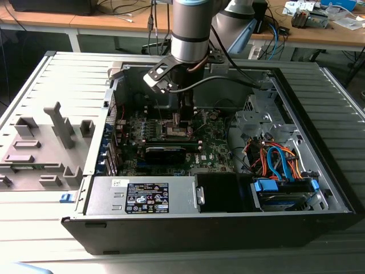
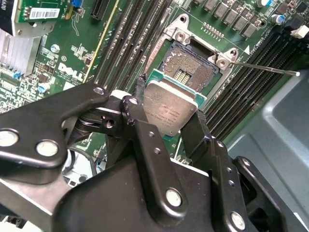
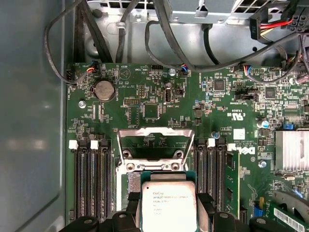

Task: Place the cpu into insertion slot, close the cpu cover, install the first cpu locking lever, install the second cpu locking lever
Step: 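Place the cpu into insertion slot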

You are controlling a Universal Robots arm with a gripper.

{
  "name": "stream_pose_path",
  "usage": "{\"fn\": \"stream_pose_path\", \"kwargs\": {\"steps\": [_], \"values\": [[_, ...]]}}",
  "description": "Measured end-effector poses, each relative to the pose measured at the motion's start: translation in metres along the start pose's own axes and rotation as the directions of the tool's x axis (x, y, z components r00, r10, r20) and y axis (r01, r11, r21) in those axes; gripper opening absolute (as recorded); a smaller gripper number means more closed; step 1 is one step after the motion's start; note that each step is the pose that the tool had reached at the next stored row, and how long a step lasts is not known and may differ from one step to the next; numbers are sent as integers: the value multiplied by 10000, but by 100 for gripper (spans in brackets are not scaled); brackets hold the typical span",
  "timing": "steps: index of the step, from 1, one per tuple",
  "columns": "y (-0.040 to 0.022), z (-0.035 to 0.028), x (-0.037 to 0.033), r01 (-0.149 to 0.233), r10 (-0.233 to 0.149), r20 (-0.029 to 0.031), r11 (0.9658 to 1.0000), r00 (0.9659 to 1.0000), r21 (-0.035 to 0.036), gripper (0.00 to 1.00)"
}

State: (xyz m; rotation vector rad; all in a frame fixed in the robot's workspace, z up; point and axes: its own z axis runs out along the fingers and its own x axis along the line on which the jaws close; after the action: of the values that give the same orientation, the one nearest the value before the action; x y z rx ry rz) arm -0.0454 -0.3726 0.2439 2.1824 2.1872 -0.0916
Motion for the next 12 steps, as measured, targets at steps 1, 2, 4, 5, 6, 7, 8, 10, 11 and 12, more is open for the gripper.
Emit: {"fn": "stream_pose_path", "kwargs": {"steps": [1, 2, 4, 5, 6, 7, 8, 10, 11, 12], "values": [[-1, 4, 3, -6, 6, -1, 10000, 10000, 0, 55], [-3, 7, 6, -8, 8, -1, 10000, 10000, 1, 55], [-27, 18, 11, -6, 6, -2, 10000, 10000, 0, 55], [-41, 25, 13, -6, 6, -1, 10000, 10000, 1, 55], [-47, 32, 14, -5, 5, -1, 10000, 10000, 0, 55], [-59, 48, 16, 3, -3, -1, 10000, 10000, -1, 55], [-67, 61, 18, 24, -24, -1, 10000, 10000, -2, 55], [-79, 80, 21, 93, -93, -1, 10000, 10000, -8, 55], [-81, 88, 23, 136, -136, -1, 9999, 9999, -11, 55], [-81, 107, 30, 216, -216, 0, 9998, 9998, -17, 55]]}}
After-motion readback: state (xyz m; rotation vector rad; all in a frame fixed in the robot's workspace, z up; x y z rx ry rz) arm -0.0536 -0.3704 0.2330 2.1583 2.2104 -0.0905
